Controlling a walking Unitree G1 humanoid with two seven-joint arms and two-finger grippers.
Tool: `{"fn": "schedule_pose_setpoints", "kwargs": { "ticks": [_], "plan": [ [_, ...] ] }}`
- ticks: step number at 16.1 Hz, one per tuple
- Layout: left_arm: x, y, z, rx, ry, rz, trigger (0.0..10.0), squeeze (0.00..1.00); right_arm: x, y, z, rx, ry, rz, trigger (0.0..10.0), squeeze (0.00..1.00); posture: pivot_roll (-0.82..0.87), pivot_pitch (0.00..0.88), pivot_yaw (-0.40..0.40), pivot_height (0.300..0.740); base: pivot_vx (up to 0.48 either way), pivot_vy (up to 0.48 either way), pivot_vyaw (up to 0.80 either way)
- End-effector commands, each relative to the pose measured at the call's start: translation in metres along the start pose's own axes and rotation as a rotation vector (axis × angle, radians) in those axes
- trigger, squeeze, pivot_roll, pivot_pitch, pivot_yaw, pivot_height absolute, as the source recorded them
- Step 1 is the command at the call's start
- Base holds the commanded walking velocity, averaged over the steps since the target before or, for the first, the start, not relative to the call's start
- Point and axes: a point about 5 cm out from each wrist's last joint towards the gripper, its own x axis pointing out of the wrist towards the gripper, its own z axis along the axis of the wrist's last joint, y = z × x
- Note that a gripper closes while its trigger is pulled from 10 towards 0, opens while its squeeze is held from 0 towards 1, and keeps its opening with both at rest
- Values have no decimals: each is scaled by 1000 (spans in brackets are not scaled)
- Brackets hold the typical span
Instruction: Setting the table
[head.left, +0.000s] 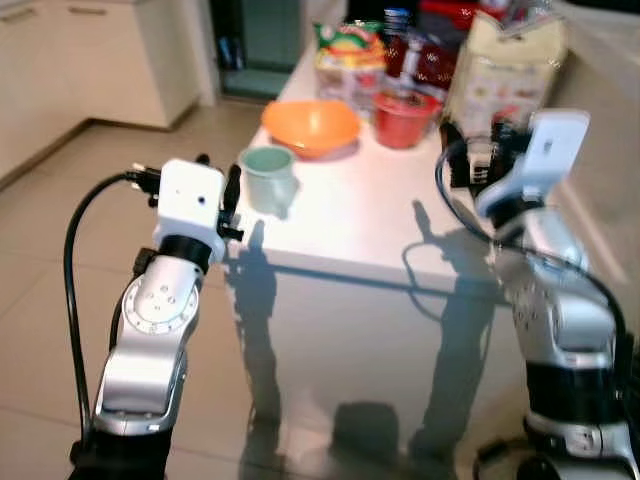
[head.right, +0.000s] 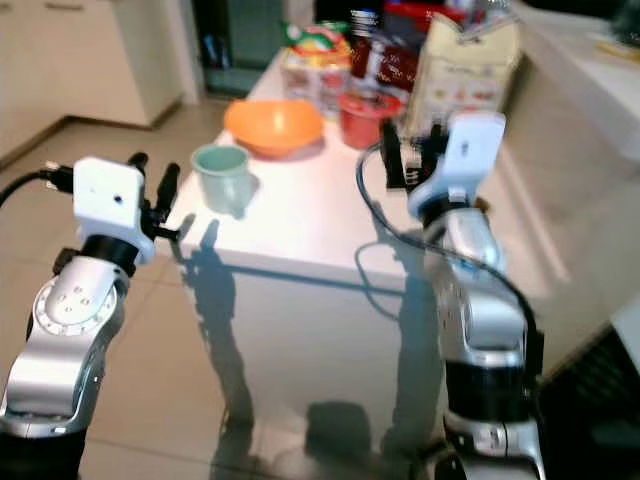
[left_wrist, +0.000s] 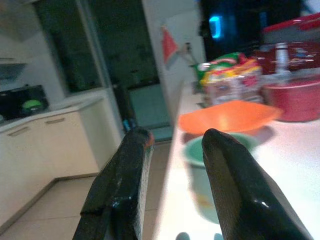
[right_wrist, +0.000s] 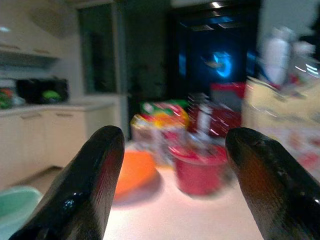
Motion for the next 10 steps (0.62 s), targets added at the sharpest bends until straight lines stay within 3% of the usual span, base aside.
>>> {"fn": "schedule_pose_setpoints", "kwargs": {
  "ticks": [1, 3, 5, 6, 10],
  "plan": [
    [-1, 6, -1, 6, 6, 21, 10000, 0, 1, 3, -4, 14, 27, 25, 10000, 0, 47, 0, -42, 740, 356, 0, 0],
    [-2, 15, 0, 22, 3, 62, 10000, 0, 8, 7, 11, 31, 9, 120, 10000, 0, 50, 0, -50, 740, 356, 0, 0],
    [-3, 17, 0, 23, 5, 69, 10000, 0, 10, 8, 12, 38, 17, 138, 10000, 0, 53, 0, -55, 740, 356, 0, 0],
    [-4, 19, 0, 30, 7, 75, 10000, 0, 16, 12, 9, 57, 45, 187, 10000, 1000, 60, 0, -63, 740, 356, 0, 0],
    [-8, 22, 1, 28, 4, 77, 10000, 0, 27, 22, 2, -2, 117, 319, 10000, 1000, 71, 0, -68, 740, 262, 0, 0]
  ]
}}
